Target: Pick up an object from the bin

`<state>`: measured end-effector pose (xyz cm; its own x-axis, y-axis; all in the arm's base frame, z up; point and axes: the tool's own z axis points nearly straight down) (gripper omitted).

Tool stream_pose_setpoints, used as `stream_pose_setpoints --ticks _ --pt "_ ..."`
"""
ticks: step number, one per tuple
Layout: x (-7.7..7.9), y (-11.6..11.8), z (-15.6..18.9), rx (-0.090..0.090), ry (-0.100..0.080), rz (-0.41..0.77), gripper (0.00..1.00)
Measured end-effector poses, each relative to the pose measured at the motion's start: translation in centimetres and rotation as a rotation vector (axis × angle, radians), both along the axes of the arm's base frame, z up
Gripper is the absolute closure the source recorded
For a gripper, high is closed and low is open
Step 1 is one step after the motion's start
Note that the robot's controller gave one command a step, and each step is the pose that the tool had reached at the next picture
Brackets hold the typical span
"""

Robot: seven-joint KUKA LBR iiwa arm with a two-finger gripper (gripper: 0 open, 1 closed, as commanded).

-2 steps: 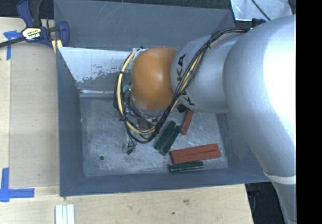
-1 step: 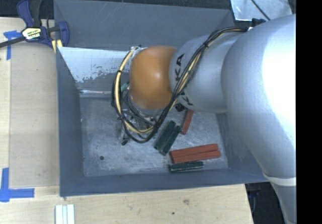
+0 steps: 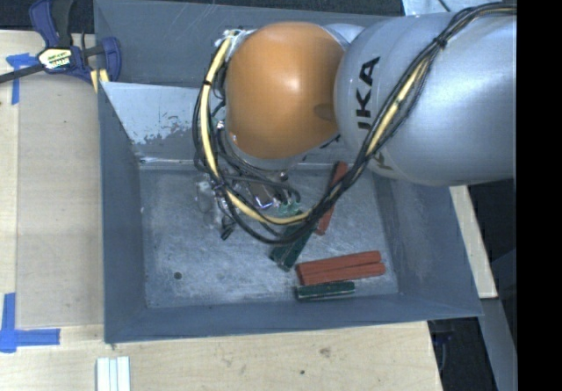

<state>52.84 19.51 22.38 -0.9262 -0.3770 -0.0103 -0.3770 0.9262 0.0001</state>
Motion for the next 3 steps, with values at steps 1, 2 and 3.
stream_pose_setpoints --ticks 1,2,3 --pt "-2.7 -4.2 -5.8 -0.004 0.012 -0.218 1.00" --pt "-0.9 -2.8 -4.4 -0.002 0.004 -0.013 1.00" --pt "-0.9 -2.9 -4.5 -0.002 0.005 -0.016 0.00"
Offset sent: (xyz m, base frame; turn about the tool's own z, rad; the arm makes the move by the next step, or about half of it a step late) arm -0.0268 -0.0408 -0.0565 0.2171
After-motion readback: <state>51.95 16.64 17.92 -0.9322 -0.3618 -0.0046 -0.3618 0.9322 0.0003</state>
